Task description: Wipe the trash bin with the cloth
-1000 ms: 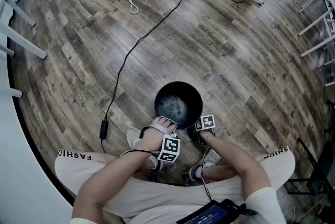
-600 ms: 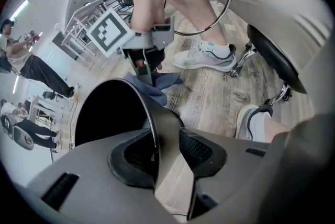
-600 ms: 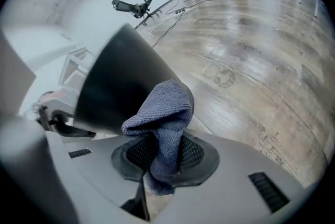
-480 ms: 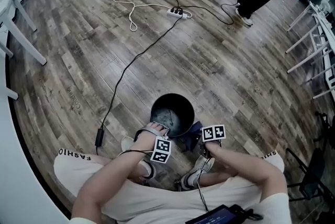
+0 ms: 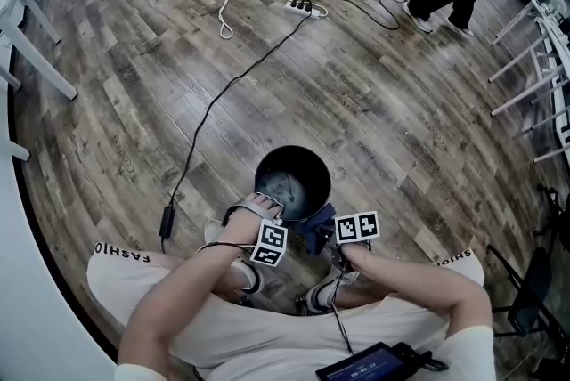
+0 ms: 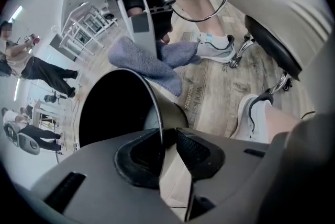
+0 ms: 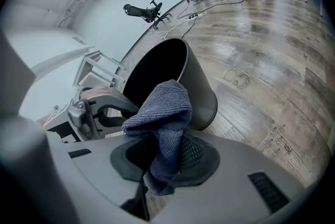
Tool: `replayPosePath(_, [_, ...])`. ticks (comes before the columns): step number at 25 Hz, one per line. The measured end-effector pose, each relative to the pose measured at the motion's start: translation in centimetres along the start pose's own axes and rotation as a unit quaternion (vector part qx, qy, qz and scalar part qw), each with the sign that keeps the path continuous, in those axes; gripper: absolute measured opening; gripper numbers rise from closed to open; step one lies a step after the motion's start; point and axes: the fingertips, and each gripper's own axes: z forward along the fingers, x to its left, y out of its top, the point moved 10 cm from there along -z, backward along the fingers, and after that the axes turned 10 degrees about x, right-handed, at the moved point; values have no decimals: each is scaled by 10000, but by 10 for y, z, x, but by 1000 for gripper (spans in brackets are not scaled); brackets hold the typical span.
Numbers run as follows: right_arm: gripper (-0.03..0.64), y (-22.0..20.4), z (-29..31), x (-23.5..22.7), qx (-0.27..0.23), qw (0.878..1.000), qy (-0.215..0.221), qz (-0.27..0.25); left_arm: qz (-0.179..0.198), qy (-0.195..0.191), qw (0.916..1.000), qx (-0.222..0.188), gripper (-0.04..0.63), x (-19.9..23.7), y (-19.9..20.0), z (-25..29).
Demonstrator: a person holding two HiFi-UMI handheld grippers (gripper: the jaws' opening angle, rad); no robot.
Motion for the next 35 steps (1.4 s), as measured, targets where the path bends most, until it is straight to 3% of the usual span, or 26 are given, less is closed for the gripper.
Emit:
replayPosePath(6, [83,-1,30,-36,54,9990,220,397,243,37,9997,3,81,-7,11,0])
replayPosePath(18, [83,-2,110,-111,320,9993,10,179,-50,196,9998,-53,80,-2,23,0])
replayPosePath(25, [83,-3,152,-154,382,9980,-306,405,-229,254,9994,-99,80,1,28,0])
replayPosePath(30, [83,-6,147,-153,449,9971,-385,487,-259,274,9993,-81,81,0,31,2])
replayPosePath(35, [83,0,105,-138,429,9946,-623,703,-344,210,9988,-293,98,-1,28,-2])
